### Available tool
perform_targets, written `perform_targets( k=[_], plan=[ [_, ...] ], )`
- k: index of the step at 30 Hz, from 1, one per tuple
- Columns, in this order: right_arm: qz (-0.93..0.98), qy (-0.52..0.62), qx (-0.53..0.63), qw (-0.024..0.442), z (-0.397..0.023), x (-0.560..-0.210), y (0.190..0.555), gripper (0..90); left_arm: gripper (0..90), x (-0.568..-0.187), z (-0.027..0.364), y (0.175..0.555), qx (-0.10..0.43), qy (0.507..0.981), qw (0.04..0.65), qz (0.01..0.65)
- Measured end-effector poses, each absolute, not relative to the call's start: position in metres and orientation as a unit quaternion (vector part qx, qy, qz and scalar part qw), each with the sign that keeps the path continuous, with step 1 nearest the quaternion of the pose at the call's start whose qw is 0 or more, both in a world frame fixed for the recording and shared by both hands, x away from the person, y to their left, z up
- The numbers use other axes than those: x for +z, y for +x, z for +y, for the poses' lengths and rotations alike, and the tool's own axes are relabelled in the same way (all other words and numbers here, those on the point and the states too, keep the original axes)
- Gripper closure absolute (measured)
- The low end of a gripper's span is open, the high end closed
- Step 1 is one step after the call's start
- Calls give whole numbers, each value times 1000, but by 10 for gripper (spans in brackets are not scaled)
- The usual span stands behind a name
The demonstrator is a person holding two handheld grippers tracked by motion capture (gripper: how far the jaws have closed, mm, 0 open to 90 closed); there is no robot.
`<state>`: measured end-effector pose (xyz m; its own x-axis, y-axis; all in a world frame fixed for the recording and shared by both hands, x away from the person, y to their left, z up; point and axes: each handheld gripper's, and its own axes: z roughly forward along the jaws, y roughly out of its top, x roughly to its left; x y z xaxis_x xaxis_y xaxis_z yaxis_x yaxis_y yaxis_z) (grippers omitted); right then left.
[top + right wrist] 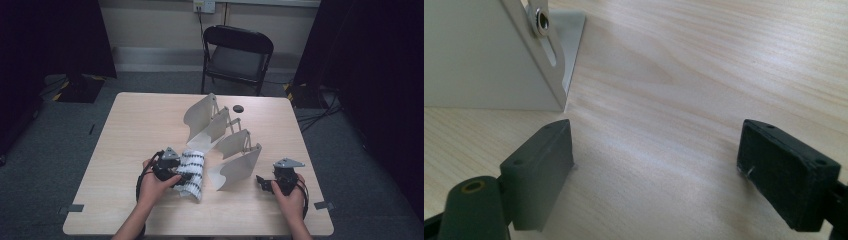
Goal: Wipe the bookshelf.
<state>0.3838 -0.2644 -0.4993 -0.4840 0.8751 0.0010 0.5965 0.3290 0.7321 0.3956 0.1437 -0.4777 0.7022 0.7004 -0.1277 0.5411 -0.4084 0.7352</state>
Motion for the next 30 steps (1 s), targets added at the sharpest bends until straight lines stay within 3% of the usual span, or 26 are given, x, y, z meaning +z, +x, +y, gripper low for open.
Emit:
perform_targets(
  k=[9,15,30],
  plan=[
    [790,465,344,203,-261,-499,388,142,319,-465,142,361,83,834,409,362],
    [791,464,345,203,-261,-499,388,142,328,-481,136,356,93,852,368,362],
    [791,464,345,202,-260,-499,389,142,304,-486,192,358,112,835,345,414]
  ],
)
